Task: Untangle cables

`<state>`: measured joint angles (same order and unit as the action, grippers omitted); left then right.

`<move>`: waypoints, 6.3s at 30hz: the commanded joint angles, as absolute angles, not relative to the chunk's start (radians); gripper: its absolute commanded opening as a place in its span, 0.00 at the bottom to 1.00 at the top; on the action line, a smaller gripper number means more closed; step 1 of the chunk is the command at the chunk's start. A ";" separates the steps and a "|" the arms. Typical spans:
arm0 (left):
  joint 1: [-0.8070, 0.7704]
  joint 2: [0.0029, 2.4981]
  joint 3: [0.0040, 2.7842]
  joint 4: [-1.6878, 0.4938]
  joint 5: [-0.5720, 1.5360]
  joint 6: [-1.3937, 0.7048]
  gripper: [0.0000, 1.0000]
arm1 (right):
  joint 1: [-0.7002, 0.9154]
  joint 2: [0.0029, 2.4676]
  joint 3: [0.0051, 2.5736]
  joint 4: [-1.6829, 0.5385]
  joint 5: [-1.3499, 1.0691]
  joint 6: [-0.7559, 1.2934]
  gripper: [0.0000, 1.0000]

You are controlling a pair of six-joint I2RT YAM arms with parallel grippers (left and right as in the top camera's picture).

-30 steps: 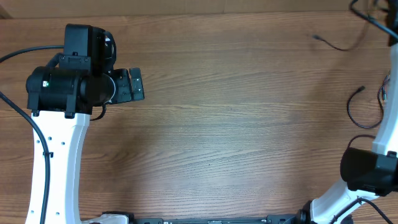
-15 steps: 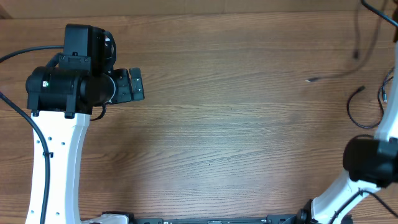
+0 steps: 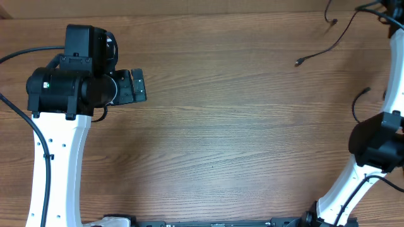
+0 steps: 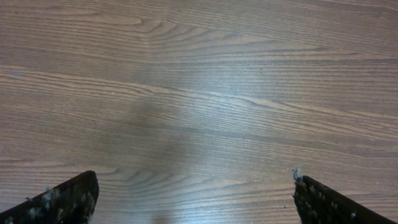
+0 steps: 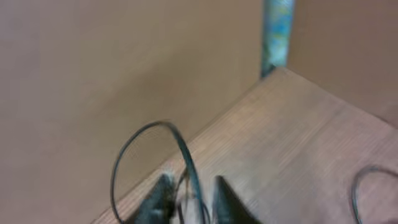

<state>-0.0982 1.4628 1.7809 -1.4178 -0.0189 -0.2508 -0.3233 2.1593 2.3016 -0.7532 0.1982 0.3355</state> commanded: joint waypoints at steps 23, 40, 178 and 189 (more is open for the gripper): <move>-0.099 1.465 1.786 -1.417 -0.014 -0.232 1.00 | -0.374 2.153 2.317 -1.309 0.057 0.147 1.00; -0.099 1.465 1.786 -1.417 -0.014 -0.232 1.00 | -0.370 1.950 2.317 -1.633 -0.018 0.148 1.00; -0.099 0.259 0.300 -0.048 0.052 -0.427 1.00 | 0.308 1.775 1.864 -1.444 -0.095 0.185 1.00; -0.099 0.107 0.045 0.353 0.031 -0.427 1.00 | 0.308 1.775 1.864 -1.444 -0.095 0.186 1.00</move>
